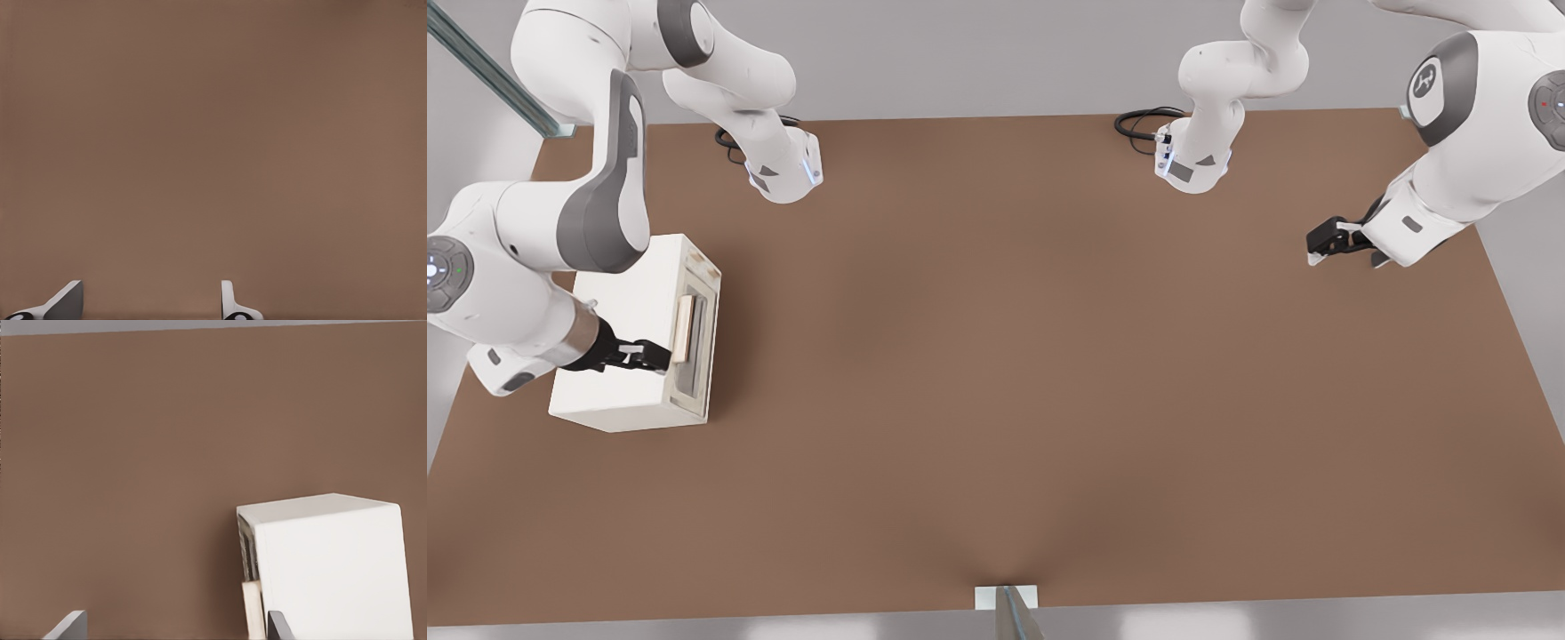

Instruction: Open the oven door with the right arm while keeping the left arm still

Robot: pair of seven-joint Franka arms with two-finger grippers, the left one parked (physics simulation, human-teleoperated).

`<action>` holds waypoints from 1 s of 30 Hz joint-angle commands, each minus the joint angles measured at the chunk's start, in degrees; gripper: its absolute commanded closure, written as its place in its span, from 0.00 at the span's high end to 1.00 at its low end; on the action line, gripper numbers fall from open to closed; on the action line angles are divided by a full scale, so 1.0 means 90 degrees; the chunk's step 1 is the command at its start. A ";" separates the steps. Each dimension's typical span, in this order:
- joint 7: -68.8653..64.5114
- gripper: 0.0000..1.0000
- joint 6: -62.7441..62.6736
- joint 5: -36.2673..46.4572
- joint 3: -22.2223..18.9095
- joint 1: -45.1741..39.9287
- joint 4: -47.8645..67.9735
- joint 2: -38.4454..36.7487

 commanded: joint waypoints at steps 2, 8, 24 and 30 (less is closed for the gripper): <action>-0.0547 1.00 -0.0175 -0.0056 0.0000 0.0050 -0.0111 -0.0004; 0.1768 0.78 -0.0781 -0.3328 0.0039 0.2393 -0.1859 -0.0356; 0.3604 0.21 0.1318 -0.4783 -0.0020 0.2042 -0.4926 -0.0834; 0.4579 0.21 0.1543 -0.5350 -0.0030 0.1710 -0.5199 -0.0786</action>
